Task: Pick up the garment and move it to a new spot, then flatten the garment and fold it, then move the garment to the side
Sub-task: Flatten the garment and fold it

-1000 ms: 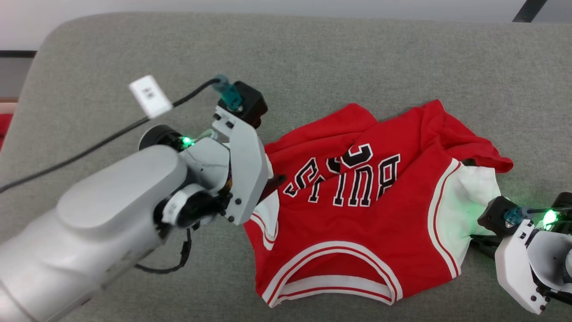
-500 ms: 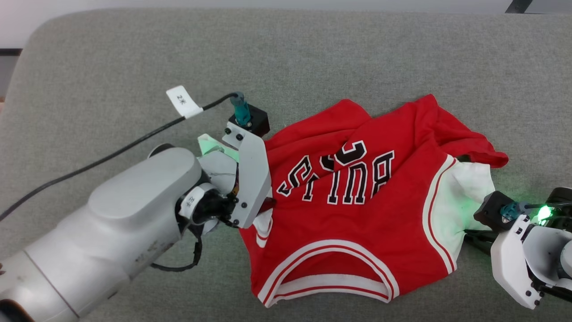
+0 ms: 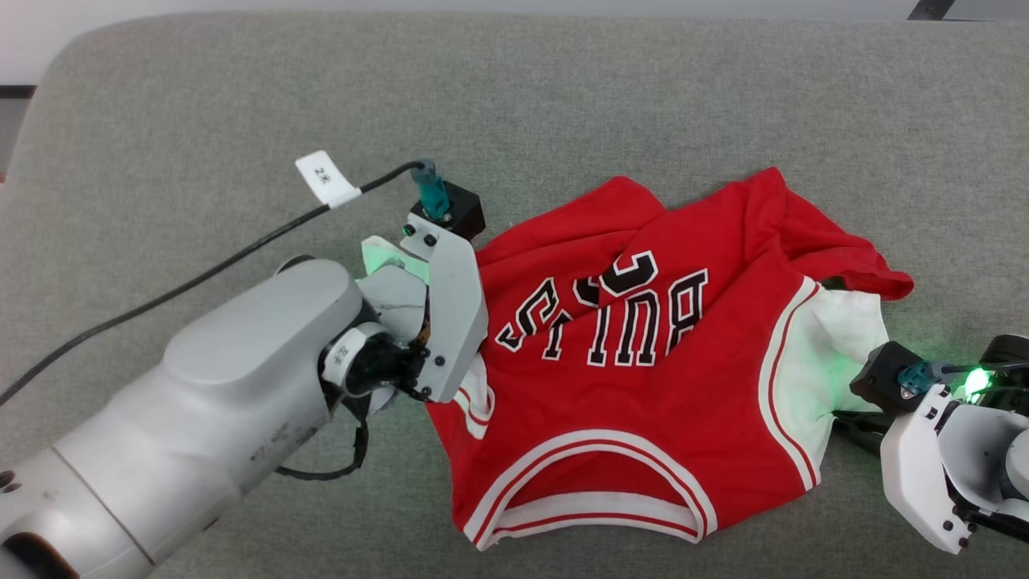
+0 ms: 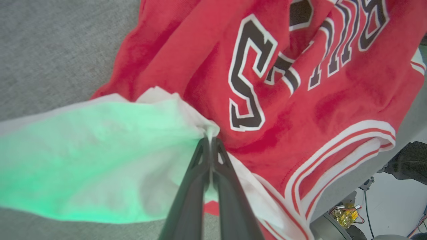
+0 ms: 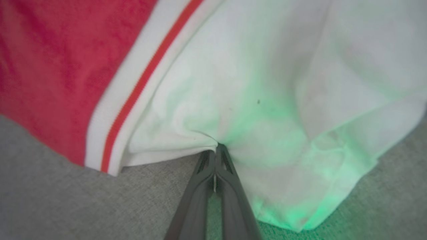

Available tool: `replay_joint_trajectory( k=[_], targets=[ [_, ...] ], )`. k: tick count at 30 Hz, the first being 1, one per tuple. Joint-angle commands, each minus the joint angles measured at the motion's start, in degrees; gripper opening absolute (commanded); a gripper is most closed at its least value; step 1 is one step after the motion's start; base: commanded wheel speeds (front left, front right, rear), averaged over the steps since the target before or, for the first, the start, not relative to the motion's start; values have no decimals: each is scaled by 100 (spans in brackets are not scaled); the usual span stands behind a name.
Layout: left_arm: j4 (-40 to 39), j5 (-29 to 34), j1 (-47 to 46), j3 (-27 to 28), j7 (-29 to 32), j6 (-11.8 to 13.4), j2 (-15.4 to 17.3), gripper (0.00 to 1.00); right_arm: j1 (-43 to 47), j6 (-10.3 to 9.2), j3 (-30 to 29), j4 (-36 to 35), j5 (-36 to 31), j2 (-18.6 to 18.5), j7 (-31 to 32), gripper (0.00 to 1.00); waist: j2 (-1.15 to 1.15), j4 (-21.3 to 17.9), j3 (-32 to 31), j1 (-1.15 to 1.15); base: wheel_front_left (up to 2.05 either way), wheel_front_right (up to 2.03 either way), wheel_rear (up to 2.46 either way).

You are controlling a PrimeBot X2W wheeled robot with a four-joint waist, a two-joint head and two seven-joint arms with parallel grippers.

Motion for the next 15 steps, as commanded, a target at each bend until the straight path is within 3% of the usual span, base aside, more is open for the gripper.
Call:
replay_joint_trajectory(
  k=[1, 9, 15],
  targets=[
    [-16, -51, 53, 11, -9, -24, -3, 0, 214, -116, 252, 291, -23, 363, 100, 0, 0, -1, -8, 0, 0, 0, 0],
    [-209, -274, 238, 372, -480, -30, 117, 0, 290, -114, 223, 314, 110, 338, -85, 0, 0, 5, -110, 0, 0, 0, 0],
    [-728, -547, 610, 812, -1056, 26, 564, 0, 325, -114, -227, 417, 448, 50, -541, 0, 0, 56, -319, 0, 0, 0, 0]
  ],
)
